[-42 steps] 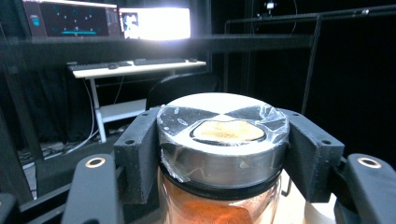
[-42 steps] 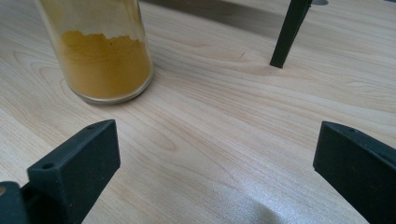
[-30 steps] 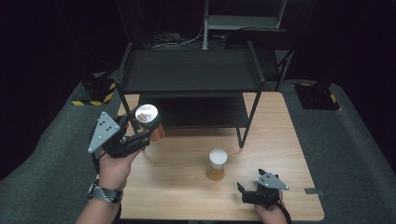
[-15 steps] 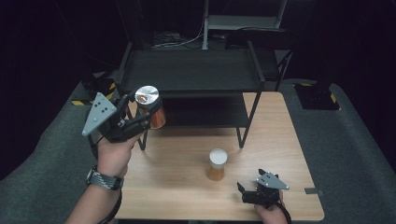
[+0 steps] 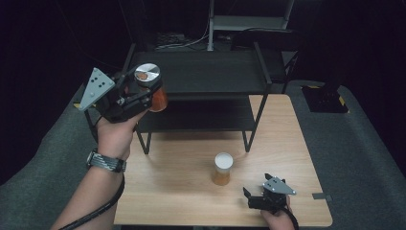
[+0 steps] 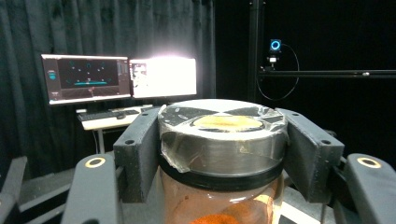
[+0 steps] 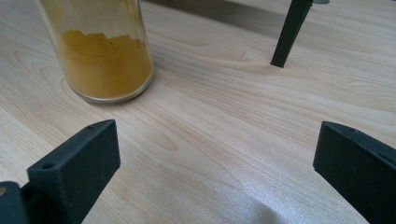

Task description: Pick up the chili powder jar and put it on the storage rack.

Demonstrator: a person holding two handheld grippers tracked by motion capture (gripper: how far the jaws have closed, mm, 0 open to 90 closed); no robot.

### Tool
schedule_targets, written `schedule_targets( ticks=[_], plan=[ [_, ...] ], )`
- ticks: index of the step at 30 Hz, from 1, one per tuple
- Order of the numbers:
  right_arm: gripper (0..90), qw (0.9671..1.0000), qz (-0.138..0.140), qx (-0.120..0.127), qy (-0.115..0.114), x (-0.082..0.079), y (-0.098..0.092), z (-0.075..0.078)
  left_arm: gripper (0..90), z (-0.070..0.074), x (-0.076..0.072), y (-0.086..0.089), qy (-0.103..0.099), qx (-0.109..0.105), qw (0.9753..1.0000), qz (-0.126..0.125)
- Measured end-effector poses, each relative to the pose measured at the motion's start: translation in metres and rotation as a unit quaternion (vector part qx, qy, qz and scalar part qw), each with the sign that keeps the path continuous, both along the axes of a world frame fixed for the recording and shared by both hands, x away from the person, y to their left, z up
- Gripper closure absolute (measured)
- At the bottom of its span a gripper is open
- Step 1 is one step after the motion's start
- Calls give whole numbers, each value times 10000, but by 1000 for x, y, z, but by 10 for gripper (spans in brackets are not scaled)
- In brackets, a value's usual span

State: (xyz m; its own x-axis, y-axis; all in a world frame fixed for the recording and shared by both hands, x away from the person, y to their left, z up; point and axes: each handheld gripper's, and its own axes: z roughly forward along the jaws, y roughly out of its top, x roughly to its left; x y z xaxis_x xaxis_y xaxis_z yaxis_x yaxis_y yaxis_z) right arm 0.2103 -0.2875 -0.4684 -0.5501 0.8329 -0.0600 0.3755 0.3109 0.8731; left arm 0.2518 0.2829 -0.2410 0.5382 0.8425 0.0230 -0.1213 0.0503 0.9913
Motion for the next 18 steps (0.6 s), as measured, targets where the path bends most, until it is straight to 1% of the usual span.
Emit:
schedule_targets(
  ticks=[3, 4, 5, 7, 10, 14, 18],
  plan=[
    [0, 10000, -6, 7, -2, 0, 0, 0, 349, 1, 7, -2, -10, -72, 10000, 25],
    [0, 10000, 0, 1, -9, 0, 0, 0, 349, 1, 7, -2, -10, -72, 10000, 25],
    [0, 10000, -6, 9, -5, -1, 0, 0, 349, 1, 12, -3, 4, -126, 9999, 29],
    [0, 10000, -5, 9, -5, -1, 0, 0, 349, 1, 14, -3, 3, -144, 9999, 34],
    [0, 10000, 11, -12, -8, 0, 0, 0, 349, 5, 23, -6, -22, -55, 10000, 50],
    [0, 10000, 30, -14, -12, 0, 0, 0, 349, 9, 32, -10, -87, -78, 9999, 58],
    [0, 10000, 27, 9, -2, 0, -1, 0, 349, 13, 41, -16, -101, -82, 9999, 93]
  ],
)
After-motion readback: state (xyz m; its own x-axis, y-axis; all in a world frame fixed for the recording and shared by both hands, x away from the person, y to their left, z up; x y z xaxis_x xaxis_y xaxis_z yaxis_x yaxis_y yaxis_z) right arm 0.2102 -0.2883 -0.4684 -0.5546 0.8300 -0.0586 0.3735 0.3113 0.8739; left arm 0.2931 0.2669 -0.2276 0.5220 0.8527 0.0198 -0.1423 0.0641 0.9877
